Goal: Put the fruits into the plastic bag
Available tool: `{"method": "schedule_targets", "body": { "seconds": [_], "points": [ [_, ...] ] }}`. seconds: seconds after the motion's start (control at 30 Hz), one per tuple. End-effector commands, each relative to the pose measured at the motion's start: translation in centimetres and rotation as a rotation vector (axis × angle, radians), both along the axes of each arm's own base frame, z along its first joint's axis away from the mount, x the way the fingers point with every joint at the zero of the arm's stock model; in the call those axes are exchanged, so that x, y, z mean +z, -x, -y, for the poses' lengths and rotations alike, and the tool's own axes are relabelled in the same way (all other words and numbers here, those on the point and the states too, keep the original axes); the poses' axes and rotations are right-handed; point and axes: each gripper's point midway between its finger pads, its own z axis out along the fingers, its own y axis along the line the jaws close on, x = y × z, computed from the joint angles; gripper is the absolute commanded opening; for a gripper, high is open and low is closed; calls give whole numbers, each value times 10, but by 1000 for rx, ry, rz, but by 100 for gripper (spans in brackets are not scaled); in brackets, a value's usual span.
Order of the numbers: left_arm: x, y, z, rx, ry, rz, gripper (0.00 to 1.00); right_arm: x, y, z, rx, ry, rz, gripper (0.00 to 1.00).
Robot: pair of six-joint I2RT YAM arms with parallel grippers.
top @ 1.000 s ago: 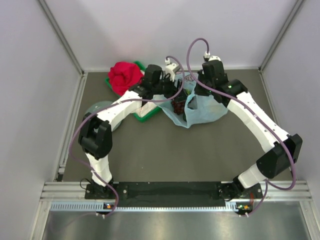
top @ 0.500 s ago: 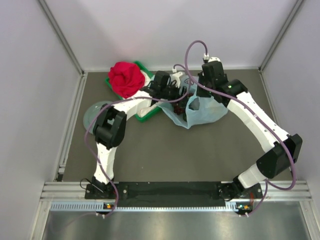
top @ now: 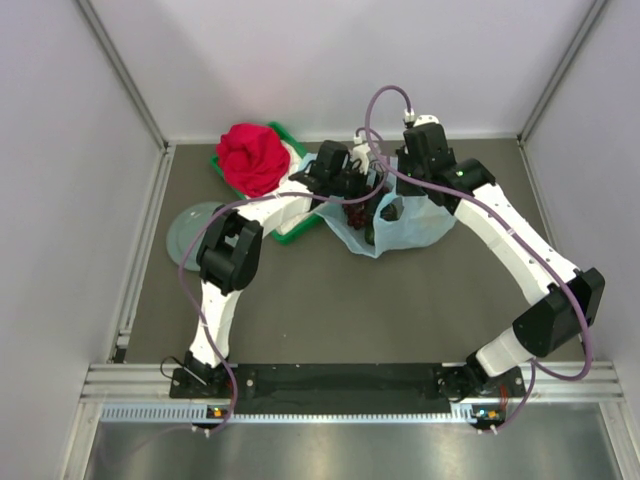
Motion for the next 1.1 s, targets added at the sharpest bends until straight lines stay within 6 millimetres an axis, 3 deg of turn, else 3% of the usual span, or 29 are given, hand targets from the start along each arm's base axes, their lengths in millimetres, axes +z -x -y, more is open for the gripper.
{"method": "schedule_targets", "body": {
  "seconds": [0.0,0.33,0.53,0.57,0.63,0.67,0.73,0.77,0.93,1.07],
  "points": [
    [36,-7,7,-11,62,90,92,25,-6,9,-20,3,67,0],
    [52,2,-8,9,32,127,97,23,-12,12,-49,-7,73,0],
    [85,22,-23,22,50,182,99,23,-15,15,-80,-16,77,0],
    [103,26,-26,27,76,205,99,24,-15,16,-85,-22,77,0],
    [109,37,-30,15,85,193,99,22,-17,16,-91,-34,69,0],
    [122,43,-33,16,99,194,99,20,-18,17,-95,-36,64,0],
    [124,55,-39,8,85,167,99,19,-19,16,-100,-42,63,0],
    [139,59,-47,15,81,224,99,18,-20,15,-101,-44,64,0],
    [139,60,-90,138,-53,292,99,16,-23,10,-99,-67,58,0],
    [163,63,-124,239,-121,411,99,13,-26,5,-96,-87,50,0]
  ]
}}
